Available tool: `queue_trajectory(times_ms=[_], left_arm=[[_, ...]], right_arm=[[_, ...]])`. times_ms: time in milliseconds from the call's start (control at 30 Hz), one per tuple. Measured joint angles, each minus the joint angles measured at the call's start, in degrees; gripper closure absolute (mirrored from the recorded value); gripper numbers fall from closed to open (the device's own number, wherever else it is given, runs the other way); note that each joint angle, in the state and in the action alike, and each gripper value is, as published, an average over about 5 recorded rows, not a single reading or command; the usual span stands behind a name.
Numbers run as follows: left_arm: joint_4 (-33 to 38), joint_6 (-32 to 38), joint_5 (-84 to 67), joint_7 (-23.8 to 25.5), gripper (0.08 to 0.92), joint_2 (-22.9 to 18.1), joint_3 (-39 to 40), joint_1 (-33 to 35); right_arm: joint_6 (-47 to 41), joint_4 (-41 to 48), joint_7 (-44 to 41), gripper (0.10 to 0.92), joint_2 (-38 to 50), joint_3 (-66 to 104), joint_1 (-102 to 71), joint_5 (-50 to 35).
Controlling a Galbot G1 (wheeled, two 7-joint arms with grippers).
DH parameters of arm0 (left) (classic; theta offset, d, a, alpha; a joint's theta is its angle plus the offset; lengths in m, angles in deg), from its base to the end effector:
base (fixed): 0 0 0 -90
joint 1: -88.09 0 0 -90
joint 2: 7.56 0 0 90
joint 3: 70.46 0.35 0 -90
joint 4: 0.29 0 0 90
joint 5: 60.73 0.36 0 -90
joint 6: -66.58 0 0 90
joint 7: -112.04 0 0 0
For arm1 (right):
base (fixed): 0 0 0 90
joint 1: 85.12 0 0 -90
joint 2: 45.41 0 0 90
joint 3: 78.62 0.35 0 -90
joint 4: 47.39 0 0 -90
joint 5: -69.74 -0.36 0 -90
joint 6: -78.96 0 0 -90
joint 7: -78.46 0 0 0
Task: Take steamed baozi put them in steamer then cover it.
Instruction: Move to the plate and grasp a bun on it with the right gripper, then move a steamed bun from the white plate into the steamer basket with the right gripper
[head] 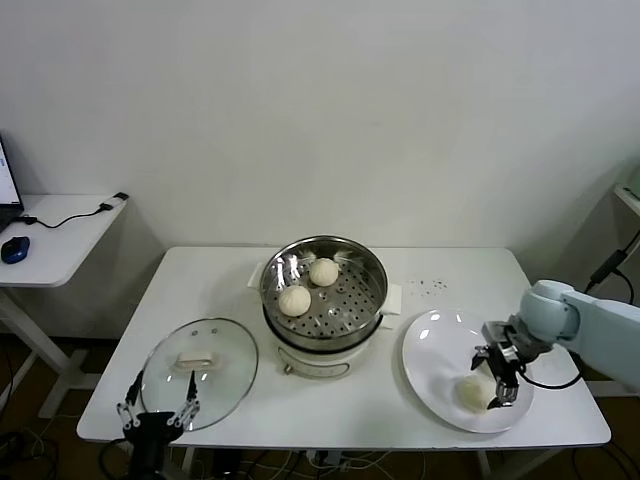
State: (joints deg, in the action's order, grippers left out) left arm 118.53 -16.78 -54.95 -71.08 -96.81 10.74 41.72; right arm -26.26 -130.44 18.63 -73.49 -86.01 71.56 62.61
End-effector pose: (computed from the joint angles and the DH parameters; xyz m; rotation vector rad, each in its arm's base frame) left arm 0.1043 0.0506 -0.3423 0.2182 -2.9754 -0.3163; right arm 0.4391 -0.1804 -0.2393 1.3407 -1.2278 1.1751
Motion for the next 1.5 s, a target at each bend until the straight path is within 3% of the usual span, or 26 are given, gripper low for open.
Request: queue_trajectory(times_ms=[833,1133,1500], left_arm=[[-0.54,-0.12,0.37,-0.07,0.177,-0.04,0.43,-0.17],[-0.39,-0.18,0.63,-0.02,0.177,-0.04,0.69,0.05],[-0.21,-0.27,1.25,0.06,0.177,-0.06,1.0,0.42]], right_arm=[[2.77,1.58,-0.84,0.315,-2.62,-1.01,1.31,1.04],[16.8,3.17,-3.98,0.33,-7.57,-8.92,16.43,3.32],[35.23,9.72,-6.69,0.33,-22.51,-16.23,35.33,1.51]])
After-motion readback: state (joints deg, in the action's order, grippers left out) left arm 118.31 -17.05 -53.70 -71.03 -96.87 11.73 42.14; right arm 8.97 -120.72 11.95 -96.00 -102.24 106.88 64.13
